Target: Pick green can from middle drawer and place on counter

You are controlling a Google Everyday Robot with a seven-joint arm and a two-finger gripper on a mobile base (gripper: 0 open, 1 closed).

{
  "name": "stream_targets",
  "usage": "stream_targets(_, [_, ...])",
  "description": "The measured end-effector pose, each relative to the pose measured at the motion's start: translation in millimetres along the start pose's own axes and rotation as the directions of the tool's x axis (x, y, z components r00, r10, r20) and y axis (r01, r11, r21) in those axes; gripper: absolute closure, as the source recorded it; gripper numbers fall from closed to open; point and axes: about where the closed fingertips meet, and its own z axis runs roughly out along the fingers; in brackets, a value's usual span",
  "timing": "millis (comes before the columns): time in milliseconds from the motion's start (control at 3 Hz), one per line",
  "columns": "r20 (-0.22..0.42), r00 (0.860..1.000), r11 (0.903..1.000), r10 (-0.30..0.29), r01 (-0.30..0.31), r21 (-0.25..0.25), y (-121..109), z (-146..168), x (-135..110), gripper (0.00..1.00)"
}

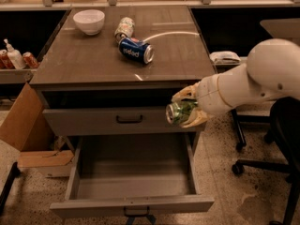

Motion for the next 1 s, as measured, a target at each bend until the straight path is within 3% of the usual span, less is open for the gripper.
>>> stream_targets(333, [-0.09,0.992,0.9963,-0.085,0.086,0.005,-29.8,-41.5,-18.2,1.0])
stream_targets(1000, [-0.073,0.993,0.9951,-0.096,0.098,0.016,-43.1,-44.2,-24.0,1.0])
